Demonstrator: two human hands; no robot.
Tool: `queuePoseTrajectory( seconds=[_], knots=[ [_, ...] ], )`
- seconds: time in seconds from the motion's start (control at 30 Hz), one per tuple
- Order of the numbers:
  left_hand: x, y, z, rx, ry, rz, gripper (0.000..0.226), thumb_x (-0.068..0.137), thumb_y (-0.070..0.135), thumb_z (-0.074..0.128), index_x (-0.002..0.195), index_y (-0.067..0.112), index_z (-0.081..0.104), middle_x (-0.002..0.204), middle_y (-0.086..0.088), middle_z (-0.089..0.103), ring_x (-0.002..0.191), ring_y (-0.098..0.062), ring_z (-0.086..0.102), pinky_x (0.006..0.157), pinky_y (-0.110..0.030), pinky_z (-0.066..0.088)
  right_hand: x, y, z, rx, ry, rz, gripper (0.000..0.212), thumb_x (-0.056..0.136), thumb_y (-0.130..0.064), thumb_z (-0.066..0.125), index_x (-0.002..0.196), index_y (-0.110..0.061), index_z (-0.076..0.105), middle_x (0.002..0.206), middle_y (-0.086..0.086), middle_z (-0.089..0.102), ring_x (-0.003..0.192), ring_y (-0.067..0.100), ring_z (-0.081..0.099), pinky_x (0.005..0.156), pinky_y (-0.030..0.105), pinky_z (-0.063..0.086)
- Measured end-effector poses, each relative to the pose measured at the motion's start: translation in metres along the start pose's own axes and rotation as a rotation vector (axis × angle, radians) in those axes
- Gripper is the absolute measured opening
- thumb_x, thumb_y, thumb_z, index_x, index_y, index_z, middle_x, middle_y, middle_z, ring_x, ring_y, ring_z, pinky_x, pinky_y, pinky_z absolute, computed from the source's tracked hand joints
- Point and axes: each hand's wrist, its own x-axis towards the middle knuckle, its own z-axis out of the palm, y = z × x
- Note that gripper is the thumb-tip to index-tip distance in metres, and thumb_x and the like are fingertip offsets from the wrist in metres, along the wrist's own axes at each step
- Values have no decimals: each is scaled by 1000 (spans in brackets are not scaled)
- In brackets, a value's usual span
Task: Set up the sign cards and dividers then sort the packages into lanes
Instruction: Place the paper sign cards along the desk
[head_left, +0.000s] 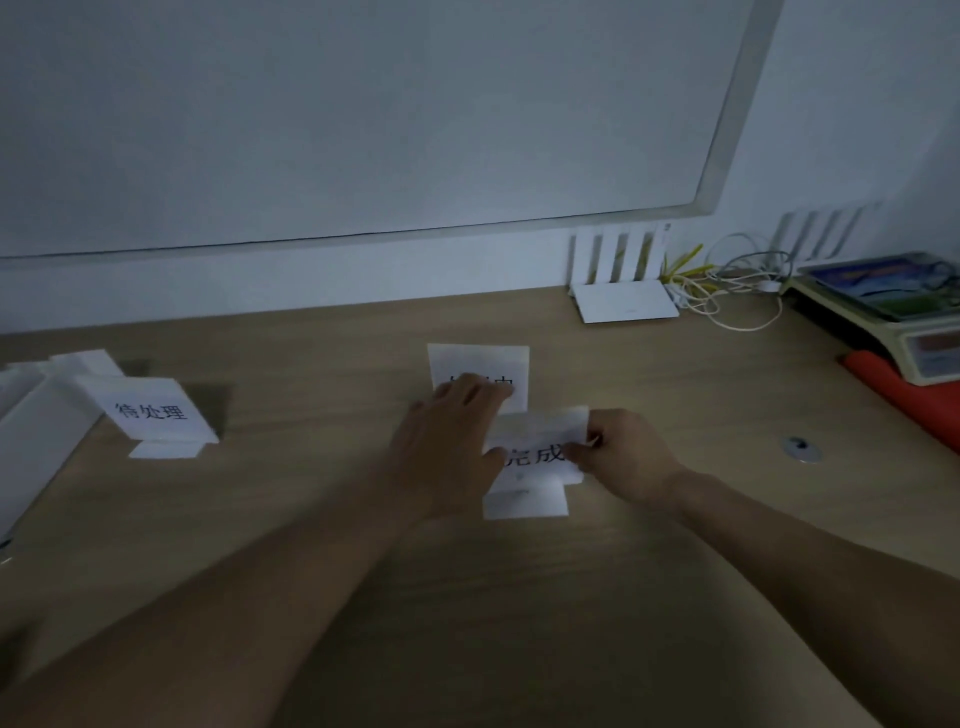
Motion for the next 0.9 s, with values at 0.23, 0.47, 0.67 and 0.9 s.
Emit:
queuePoseTrajectory(
  seconds=[0.23,0.47,0.67,0.9],
  knots=[
    [52,38,40,21,-11,-159,70,90,32,63,151,19,34,154,-3,34,135,-25,42,104,-44,46,52,109,-95,27,124,147,13,92,-13,62,94,-20,72,87,4,72,81,20,68,70,34,53],
    [76,55,94,12,-82,-179,73,81,37,67,146,18,42,148,-1,40,128,-27,49,100,-41,48,116,184,-148,120,213,254,15,90,-10,62,81,-21,67,93,13,73,86,31,68,81,45,56],
    [86,70,126,-21,-187,-248,74,88,36,65,153,27,31,158,5,27,137,-21,40,109,-36,40,146,212,-156,82,220,275,14,90,-13,62,89,-4,72,87,16,72,83,33,68,80,47,56],
    [95,75,142,-17,-220,-281,73,87,34,63,153,25,32,158,5,27,140,-21,36,111,-36,36,156,232,-156,55,201,320,16,87,-16,64,82,-4,72,80,17,71,81,35,67,76,44,55]
  ],
)
